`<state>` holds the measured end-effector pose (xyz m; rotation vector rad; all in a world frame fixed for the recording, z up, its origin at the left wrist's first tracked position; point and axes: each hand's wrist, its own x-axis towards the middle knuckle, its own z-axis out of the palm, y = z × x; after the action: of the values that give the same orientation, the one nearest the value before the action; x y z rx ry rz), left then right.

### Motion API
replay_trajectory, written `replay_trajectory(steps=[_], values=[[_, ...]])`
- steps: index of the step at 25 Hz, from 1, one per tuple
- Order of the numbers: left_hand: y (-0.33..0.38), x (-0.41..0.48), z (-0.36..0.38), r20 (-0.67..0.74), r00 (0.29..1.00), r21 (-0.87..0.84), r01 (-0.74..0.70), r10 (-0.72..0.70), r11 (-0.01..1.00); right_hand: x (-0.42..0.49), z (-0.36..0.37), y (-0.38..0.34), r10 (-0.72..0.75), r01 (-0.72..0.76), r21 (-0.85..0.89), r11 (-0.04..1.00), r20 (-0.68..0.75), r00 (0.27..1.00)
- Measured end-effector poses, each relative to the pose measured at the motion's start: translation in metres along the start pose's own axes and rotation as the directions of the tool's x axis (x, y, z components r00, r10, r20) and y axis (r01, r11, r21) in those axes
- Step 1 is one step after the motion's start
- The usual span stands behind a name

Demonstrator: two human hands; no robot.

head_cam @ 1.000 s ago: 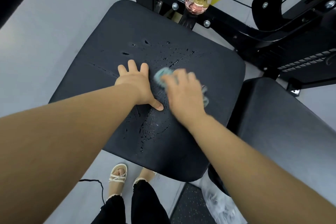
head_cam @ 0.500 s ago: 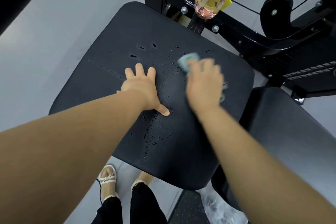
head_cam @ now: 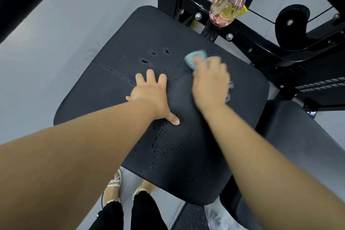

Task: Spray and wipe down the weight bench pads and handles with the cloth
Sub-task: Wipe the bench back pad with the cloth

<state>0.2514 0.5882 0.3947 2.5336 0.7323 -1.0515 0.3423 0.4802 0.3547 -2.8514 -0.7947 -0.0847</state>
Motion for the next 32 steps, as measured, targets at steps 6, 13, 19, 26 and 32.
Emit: replay_trajectory(steps=[6, 13, 19, 26, 32], values=[[-0.001, -0.001, 0.001, -0.014, 1.000, 0.001, -0.011, 0.011, 1.000, 0.015, -0.010, 0.040, -0.418, 0.419, -0.043, 0.907, 0.032, 0.908], [-0.003, -0.002, 0.001, -0.013, 1.000, -0.032, -0.017, 0.017, 0.999, 0.009, 0.006, -0.021, 0.074, -0.073, -0.038, 0.997, 0.032, 0.997], [-0.059, 0.005, -0.017, -0.123, 0.987, -0.190, -0.121, 0.098, 0.974, 0.003, -0.004, 0.012, -0.397, 0.398, -0.046, 0.916, 0.013, 0.918], [-0.147, 0.030, -0.014, 0.068, 0.991, -0.126, 0.126, -0.118, 0.984, 0.026, 0.023, -0.074, 0.150, -0.150, -0.040, 0.988, -0.001, 0.989], [-0.138, 0.031, -0.021, 0.049, 0.990, -0.069, 0.138, -0.135, 0.988, 0.012, 0.020, -0.068, -0.541, 0.546, -0.033, 0.837, 0.099, 0.835]])
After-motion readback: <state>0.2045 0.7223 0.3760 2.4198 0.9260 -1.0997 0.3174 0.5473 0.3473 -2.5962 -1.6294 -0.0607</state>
